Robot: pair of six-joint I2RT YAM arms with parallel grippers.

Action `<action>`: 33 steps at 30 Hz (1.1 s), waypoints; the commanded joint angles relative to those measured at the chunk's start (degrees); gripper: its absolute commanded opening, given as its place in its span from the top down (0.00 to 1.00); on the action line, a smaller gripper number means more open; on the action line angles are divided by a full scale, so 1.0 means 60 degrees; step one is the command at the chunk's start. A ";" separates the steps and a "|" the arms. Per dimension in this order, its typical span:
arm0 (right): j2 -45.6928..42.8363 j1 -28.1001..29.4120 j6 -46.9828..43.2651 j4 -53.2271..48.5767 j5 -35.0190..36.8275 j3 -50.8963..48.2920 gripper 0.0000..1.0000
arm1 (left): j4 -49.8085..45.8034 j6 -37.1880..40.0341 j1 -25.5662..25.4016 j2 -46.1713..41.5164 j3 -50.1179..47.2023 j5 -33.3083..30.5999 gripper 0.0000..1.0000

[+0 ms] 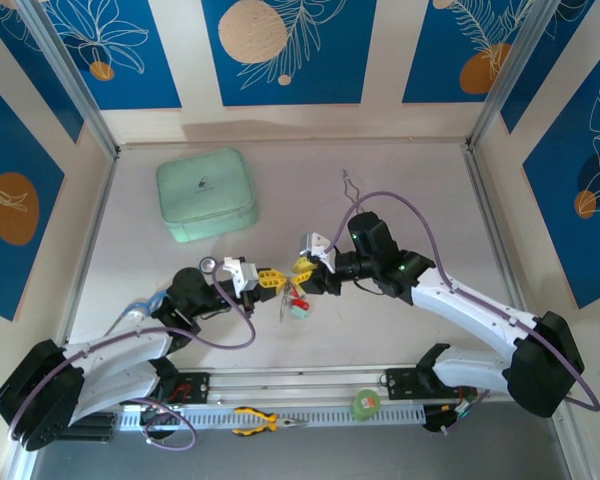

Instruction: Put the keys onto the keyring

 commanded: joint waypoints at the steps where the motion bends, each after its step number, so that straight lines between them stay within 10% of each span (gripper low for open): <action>1: 0.0207 0.0091 0.0101 0.0170 -0.0504 0.0206 0.72 | 0.0884 -0.0219 -0.0041 0.0050 0.0066 0.0377 1.00; 12: 0.0350 0.0122 0.0195 0.0558 -0.0897 0.0298 1.00 | 0.0897 -0.0304 -0.0036 0.0144 0.0106 0.0382 1.00; 19: 0.0257 0.0122 -0.1274 -0.1997 0.0225 0.1086 1.00 | -0.2532 0.1100 -0.0040 -0.0882 0.0586 -0.0353 0.66; 33: 0.1491 0.1153 -0.3337 -0.5562 0.2549 0.3458 1.00 | -0.6530 0.3253 -0.0040 -0.1188 0.1955 -0.0881 0.65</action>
